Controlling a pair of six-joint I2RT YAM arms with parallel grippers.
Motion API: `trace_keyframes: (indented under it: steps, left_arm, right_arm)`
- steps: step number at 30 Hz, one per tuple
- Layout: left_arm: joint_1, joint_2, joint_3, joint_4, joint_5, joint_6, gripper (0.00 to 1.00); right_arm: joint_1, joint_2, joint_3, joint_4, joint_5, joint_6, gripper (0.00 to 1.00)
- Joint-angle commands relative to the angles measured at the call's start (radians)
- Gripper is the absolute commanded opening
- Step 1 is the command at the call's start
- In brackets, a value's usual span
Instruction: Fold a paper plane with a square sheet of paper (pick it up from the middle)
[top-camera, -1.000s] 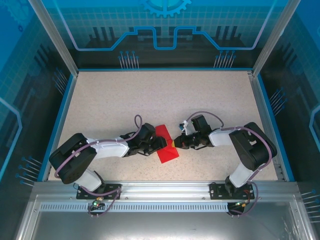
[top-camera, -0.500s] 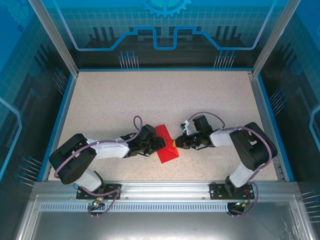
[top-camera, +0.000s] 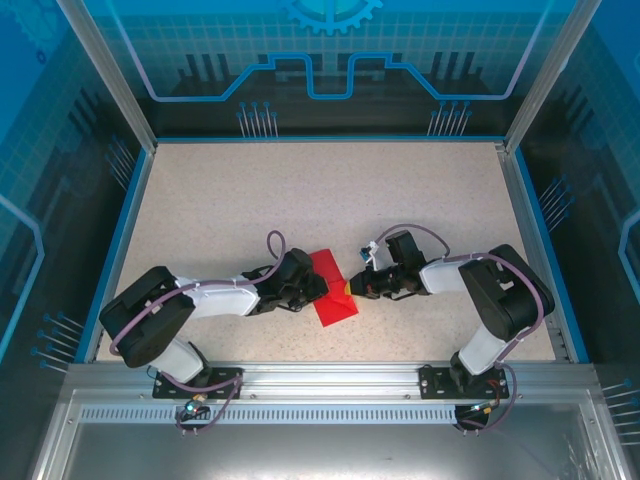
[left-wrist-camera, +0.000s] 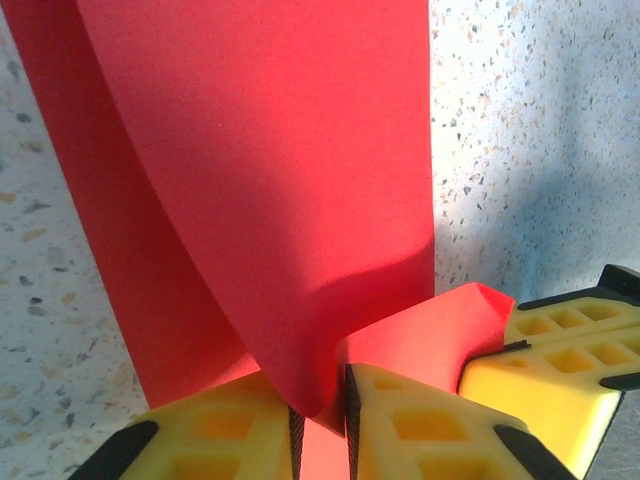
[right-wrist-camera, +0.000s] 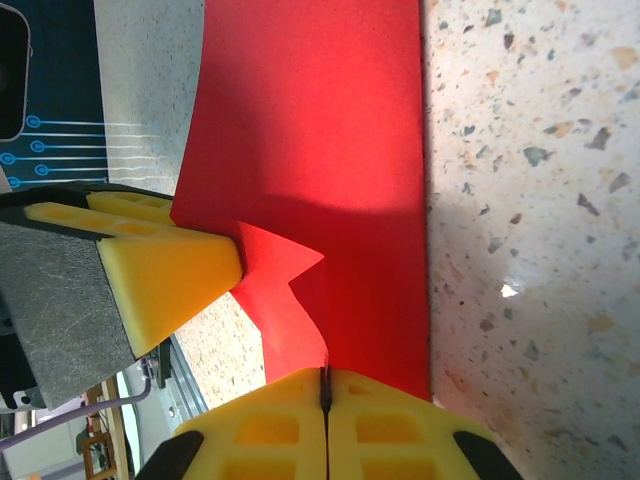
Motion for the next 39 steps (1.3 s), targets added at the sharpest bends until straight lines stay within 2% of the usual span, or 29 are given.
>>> trace_keyframes:
  steps: [1, 8, 14, 17, 22, 26, 39]
  left_arm:
    - [-0.005, -0.009, 0.02, -0.01, -0.019, -0.004, 0.18]
    - [-0.002, -0.046, 0.003, -0.006, -0.022, -0.008, 0.11]
    - [0.003, -0.091, 0.007, -0.007, -0.01, -0.017, 0.1]
    - [0.007, -0.118, 0.018, -0.024, 0.0, -0.012, 0.1]
    - [0.016, -0.174, 0.045, -0.087, 0.005, 0.012, 0.1]
    - [0.034, -0.221, 0.07, -0.121, 0.025, 0.024, 0.1]
    - [0.08, -0.313, 0.178, -0.178, 0.089, 0.049, 0.09]
  right_arm:
    - [-0.01, 0.012, -0.01, 0.02, -0.026, 0.006, 0.08]
    - [-0.01, -0.004, 0.002, -0.025, -0.009, -0.024, 0.14]
    - [-0.011, -0.078, 0.016, -0.16, 0.064, -0.107, 0.33]
    - [-0.015, -0.096, 0.009, -0.159, 0.05, -0.107, 0.42]
    - [-0.057, -0.109, -0.048, 0.04, -0.076, 0.055, 0.54]
    - [-0.056, -0.139, -0.068, 0.138, -0.112, 0.173, 0.62]
    - [-0.011, -0.235, -0.136, 0.402, -0.052, 0.598, 0.8]
